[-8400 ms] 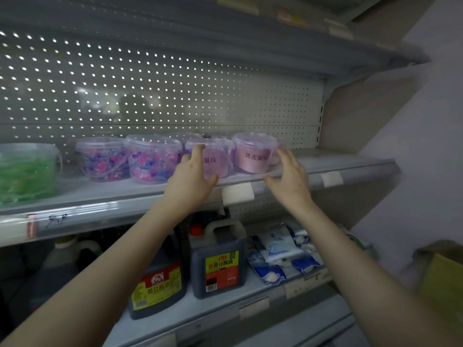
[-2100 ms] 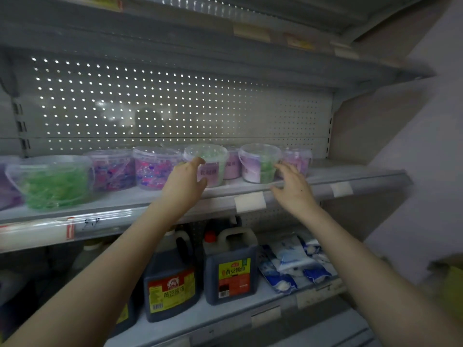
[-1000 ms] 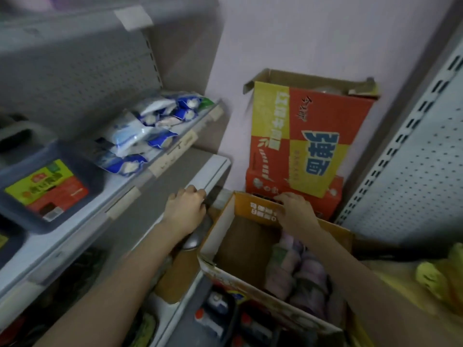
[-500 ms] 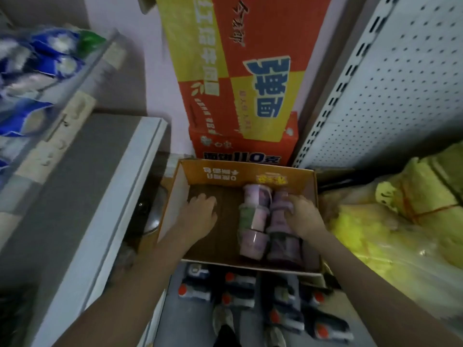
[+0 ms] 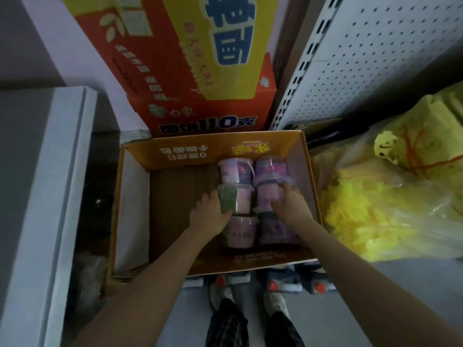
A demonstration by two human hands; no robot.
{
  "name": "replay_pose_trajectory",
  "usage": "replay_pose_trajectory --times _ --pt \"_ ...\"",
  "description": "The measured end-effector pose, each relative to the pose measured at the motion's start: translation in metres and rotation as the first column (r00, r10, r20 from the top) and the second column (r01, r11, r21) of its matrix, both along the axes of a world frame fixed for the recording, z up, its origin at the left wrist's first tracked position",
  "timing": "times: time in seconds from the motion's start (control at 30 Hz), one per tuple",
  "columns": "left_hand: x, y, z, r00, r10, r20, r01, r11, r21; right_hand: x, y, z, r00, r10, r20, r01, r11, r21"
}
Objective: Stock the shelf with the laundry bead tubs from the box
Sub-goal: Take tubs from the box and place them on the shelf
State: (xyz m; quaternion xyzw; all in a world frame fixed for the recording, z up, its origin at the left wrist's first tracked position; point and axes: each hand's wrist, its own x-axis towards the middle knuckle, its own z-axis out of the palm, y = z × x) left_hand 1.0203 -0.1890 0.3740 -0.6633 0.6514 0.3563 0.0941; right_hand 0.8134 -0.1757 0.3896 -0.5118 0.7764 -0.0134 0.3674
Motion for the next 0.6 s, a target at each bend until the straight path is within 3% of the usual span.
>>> replay_pose_trajectory --times 0.17,0.33,0.6 --pt "-0.013 -0.006 -0.042 0.985 0.139 -0.101 -0.125 0.983 0.132 -0.002 -0.004 -0.033 0.997 -0.08 0.021 0.078 0.993 0.084" --pt "-0.028 -0.013 -0.066 0.882 0.368 -0.294 -0.306 0.922 0.237 -0.002 -0.007 -0.058 0.986 -0.166 0.033 0.16 0.978 0.136" --pt "-0.035 -0.018 -0.092 0.792 0.468 -0.392 -0.41 0.883 0.227 -0.003 -0.023 -0.08 0.931 -0.357 0.068 0.336 0.916 0.22"
